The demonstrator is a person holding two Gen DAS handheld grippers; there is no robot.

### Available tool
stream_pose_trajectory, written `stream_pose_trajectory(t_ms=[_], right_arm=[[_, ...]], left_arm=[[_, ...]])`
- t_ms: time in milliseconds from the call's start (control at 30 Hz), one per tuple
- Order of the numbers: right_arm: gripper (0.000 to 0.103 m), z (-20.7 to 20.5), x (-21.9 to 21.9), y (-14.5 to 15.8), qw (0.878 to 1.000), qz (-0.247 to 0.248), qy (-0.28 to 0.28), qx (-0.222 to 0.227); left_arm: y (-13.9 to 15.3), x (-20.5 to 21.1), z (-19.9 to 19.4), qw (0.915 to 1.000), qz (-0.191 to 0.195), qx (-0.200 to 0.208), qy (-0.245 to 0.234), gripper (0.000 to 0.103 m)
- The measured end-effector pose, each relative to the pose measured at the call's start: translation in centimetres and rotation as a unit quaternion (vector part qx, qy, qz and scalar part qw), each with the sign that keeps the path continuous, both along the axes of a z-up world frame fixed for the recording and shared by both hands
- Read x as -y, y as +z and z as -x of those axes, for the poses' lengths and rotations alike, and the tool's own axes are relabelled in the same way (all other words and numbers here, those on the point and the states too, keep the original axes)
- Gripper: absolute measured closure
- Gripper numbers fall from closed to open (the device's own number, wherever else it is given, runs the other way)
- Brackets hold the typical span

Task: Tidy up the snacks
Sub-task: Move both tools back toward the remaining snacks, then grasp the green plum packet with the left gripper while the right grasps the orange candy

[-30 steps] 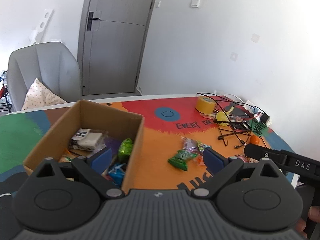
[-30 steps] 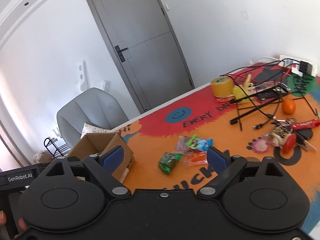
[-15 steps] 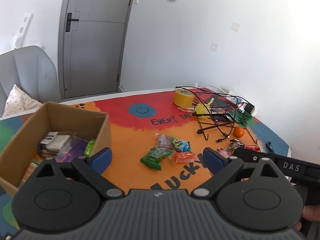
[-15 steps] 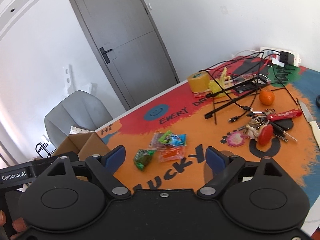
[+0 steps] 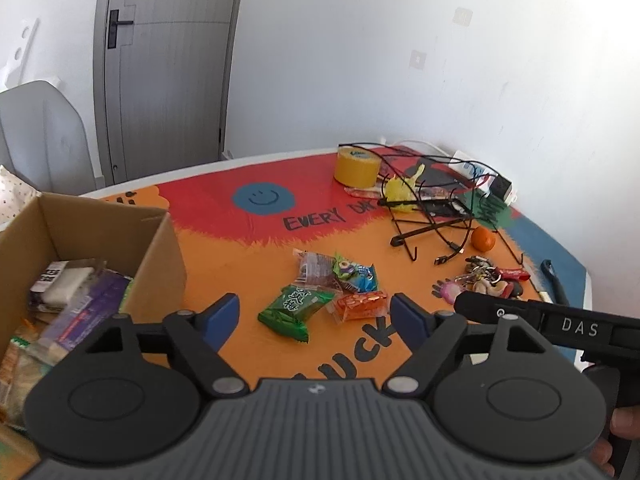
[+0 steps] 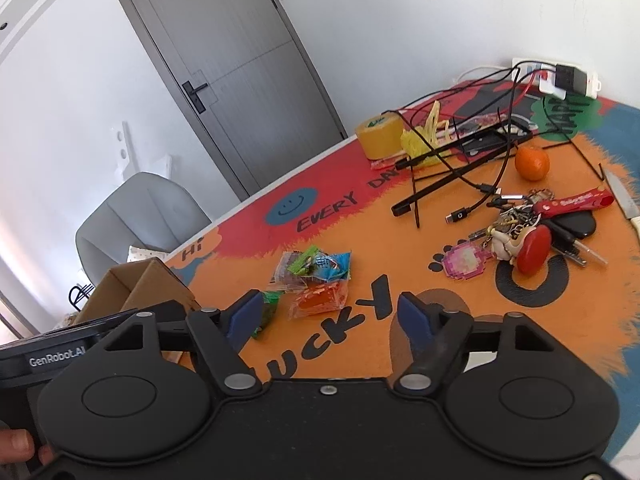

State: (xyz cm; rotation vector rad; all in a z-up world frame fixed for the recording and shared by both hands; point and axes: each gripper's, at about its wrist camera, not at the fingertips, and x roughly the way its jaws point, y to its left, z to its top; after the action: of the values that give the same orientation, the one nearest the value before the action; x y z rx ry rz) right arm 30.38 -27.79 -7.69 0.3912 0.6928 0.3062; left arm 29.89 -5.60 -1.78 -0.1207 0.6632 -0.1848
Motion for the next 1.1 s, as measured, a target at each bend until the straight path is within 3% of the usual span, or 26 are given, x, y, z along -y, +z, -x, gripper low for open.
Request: stream_pose_trajectory(t_ms=[667,967,1100], right_arm=[[0.037,-6.4,-2.3,-3.9,0.999,0.012,0.007,-0.050],[0.037,-8.6,-4.2,-4.6,0.998,0.042,0.001,-0.049],[0.037,-9.2,-5.3,-4.9,0.997,0.059,0.004,-0.049]], left_arm=[[-5.4,-0.3,-7.3,0.9979,-0.002,-0.065,-0.002,0.038],[-7.0,-0.8,-8.8,0.9966,-0.001,-0.083,-0.001,0.050],[-7.6,-1.2,-8.9,0.9957,0.005,-0.092,0.004,0.061]])
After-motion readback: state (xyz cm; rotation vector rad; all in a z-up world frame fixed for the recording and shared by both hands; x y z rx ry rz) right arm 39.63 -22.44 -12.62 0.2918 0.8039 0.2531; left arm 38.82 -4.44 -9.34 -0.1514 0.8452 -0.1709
